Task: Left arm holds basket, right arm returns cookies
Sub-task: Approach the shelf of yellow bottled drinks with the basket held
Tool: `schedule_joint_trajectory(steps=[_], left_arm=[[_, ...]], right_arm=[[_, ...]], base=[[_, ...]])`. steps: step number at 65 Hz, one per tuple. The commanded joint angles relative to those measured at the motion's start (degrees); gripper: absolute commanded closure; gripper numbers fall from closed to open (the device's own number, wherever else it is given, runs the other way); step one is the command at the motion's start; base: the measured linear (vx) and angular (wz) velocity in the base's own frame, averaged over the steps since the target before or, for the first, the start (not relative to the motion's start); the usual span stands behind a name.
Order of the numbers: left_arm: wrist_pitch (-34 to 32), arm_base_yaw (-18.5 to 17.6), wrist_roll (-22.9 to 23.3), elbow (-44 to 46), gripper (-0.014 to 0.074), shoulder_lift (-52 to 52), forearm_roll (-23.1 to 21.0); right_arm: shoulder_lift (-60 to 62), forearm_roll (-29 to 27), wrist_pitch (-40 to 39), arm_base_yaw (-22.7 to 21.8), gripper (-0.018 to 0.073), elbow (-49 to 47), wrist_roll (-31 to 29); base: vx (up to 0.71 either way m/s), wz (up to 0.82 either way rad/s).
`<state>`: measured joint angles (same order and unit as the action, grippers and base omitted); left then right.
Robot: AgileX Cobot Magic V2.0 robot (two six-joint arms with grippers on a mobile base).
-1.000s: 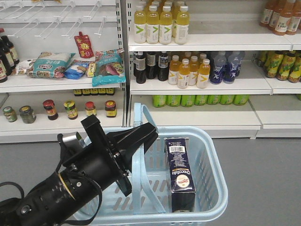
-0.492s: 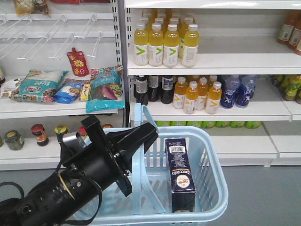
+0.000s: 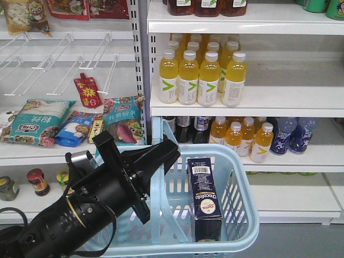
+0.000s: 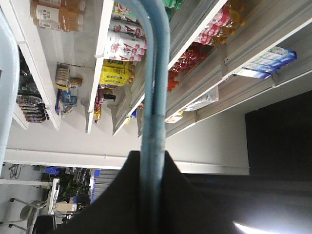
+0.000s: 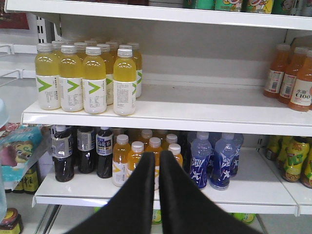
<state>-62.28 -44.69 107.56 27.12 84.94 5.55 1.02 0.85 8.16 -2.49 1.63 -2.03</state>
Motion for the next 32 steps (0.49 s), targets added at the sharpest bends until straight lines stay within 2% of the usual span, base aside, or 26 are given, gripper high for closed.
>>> schedule_joint_trajectory(steps=[1,32], left_arm=[[-14.6,-0.3,0.1,1.5,0.0599,-2.3,-0.9],[-14.6,-0.3,0.1,1.5,0.0599,-2.3,-1.1]], right_arm=[[0.3,0.3,-4.3,-0.2,0.0566,1.0,-0.3],[0.3,0.3,-4.3,-0.2,0.0566,1.0,-0.3]], base=[[0.31,-0.01],[0.21,-0.03]])
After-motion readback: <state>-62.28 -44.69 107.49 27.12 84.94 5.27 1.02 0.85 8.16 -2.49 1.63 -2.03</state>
